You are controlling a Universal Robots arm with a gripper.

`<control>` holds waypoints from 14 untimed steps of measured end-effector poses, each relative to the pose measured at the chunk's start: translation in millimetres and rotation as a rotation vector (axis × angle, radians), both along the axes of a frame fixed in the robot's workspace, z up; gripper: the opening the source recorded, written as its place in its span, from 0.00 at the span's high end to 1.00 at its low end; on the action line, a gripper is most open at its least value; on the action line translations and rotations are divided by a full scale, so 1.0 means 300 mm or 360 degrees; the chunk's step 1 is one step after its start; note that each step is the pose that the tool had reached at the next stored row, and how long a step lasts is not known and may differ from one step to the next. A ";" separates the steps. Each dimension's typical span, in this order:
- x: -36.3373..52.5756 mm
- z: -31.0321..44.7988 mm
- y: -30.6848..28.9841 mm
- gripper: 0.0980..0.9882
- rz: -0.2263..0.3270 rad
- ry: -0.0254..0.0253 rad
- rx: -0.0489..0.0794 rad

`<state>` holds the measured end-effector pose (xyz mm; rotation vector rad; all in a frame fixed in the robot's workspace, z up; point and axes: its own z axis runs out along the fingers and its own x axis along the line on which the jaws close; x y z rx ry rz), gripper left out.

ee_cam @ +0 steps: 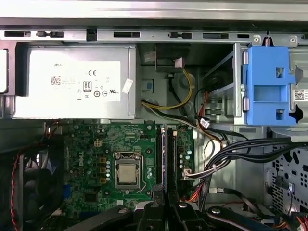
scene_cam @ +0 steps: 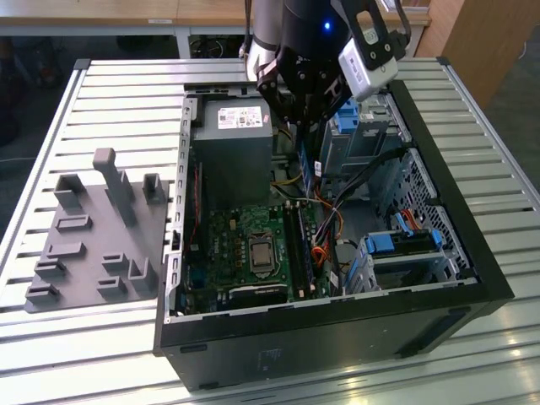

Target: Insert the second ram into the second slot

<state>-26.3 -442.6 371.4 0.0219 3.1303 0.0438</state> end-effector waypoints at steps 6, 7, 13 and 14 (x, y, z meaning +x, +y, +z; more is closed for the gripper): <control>0.000 -0.016 0.000 0.95 0.0000 0.00000 -0.0001; 0.000 -0.018 0.000 0.95 0.0000 0.00000 0.0000; 0.000 -0.030 0.000 0.95 0.0000 0.00000 0.0000; 0.000 -0.032 0.000 0.95 0.0000 0.00000 -0.0001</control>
